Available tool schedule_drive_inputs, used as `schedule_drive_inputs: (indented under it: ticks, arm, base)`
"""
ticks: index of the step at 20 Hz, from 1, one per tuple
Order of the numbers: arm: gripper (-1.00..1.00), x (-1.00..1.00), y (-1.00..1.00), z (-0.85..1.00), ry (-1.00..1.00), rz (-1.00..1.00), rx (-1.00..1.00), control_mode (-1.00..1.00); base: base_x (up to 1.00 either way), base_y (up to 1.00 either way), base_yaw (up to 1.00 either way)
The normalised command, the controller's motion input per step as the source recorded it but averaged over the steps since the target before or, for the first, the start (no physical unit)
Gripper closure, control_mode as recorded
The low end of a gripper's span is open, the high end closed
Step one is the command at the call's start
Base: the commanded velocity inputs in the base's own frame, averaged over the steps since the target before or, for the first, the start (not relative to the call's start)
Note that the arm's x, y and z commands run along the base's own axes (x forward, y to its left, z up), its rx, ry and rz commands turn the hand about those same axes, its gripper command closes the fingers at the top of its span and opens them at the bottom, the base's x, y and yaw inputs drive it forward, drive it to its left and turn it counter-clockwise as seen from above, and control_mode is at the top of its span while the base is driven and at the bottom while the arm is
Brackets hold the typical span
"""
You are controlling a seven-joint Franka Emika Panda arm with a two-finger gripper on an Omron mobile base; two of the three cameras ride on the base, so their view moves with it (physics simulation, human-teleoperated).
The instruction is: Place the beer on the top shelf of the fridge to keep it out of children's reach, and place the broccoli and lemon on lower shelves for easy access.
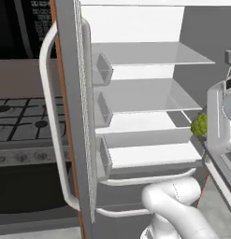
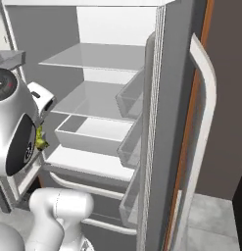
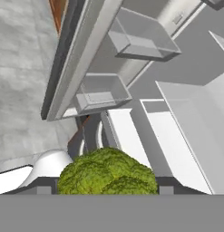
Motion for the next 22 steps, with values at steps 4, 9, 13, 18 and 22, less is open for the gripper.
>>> schedule_drive_inputs:
  ticks: [4,9,13,18,22]
  arm:
    - [1.0,0.0,0.0,0.0,0.0,0.0,0.0,1.0]
    - [1.0,0.0,0.0,0.0,0.0,0.0,0.0,1.0]
    - [1.0,0.0,0.0,0.0,0.0,0.0,0.0,1.0]
    - [1.0,0.45,0.12,-0.34,-0.05,-0.18,-0.04,-1.0]
    - [1.0,0.43,0.0,-0.45,-0.06,-0.14,-0.01,-1.0]
  base:
    - [0.7,0.16,-0.16]
    - [0.61,0.18,-0.17]
    - [0.53,0.17,-0.18]
    - [0.0,0.0,0.0]
    - [0.0,0.0,0.0]
